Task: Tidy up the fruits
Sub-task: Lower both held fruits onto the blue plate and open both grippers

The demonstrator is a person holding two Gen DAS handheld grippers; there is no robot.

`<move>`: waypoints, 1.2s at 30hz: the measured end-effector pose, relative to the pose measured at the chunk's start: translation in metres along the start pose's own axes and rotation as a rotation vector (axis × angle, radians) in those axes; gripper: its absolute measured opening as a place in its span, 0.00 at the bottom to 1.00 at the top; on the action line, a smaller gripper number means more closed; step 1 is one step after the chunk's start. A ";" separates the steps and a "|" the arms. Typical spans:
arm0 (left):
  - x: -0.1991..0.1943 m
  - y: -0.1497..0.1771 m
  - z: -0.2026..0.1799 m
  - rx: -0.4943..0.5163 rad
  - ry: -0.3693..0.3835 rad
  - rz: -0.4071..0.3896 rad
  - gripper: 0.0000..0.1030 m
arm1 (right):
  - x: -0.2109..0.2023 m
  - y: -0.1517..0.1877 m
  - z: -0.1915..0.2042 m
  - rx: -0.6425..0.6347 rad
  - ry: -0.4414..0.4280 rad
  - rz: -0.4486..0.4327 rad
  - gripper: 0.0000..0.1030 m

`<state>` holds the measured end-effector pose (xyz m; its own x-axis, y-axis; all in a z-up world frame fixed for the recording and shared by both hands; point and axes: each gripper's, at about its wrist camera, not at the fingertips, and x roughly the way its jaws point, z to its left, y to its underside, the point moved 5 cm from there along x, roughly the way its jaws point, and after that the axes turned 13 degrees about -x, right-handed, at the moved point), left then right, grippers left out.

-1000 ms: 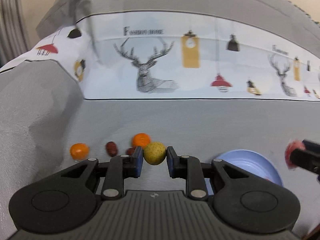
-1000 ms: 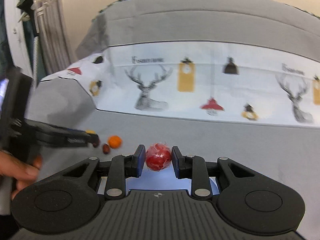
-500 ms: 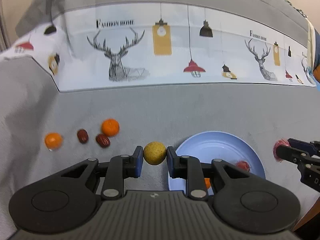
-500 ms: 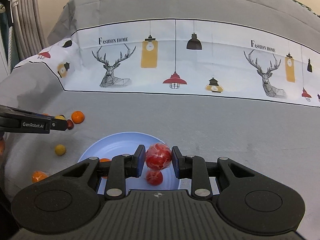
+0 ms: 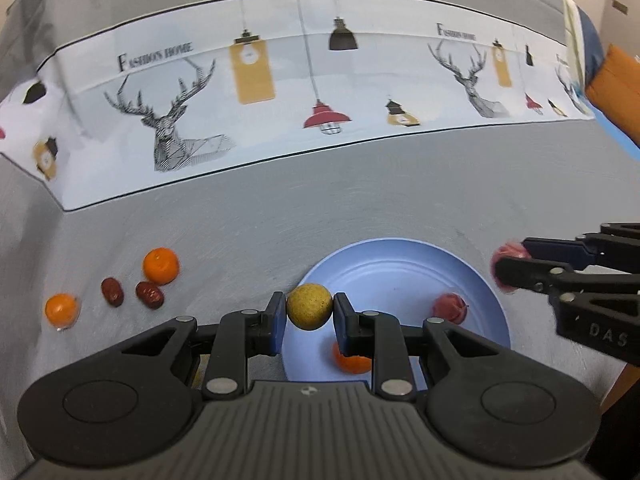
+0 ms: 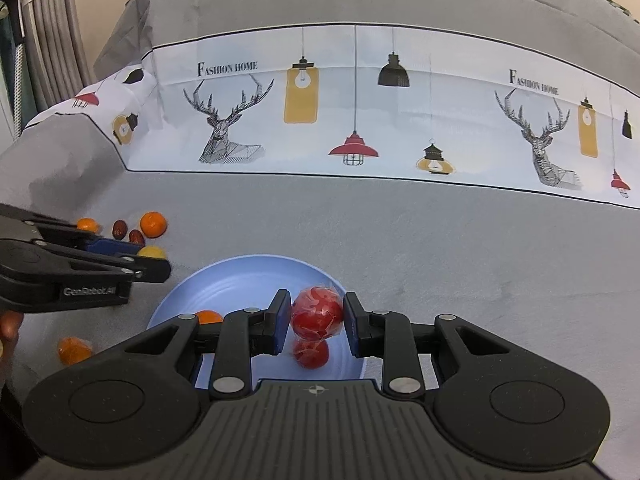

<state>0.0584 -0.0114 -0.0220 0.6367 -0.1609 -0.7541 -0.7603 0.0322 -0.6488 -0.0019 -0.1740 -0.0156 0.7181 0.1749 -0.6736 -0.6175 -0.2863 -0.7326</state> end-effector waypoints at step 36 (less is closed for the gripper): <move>-0.003 0.006 -0.025 0.114 0.059 -0.046 0.27 | 0.013 0.006 0.022 -0.085 -0.066 0.085 0.29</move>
<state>0.0488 -0.0357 -0.0215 0.6596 -0.2226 -0.7179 -0.7086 0.1343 -0.6927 -0.0032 -0.1529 -0.0309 0.6396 0.2077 -0.7401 -0.6440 -0.3811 -0.6634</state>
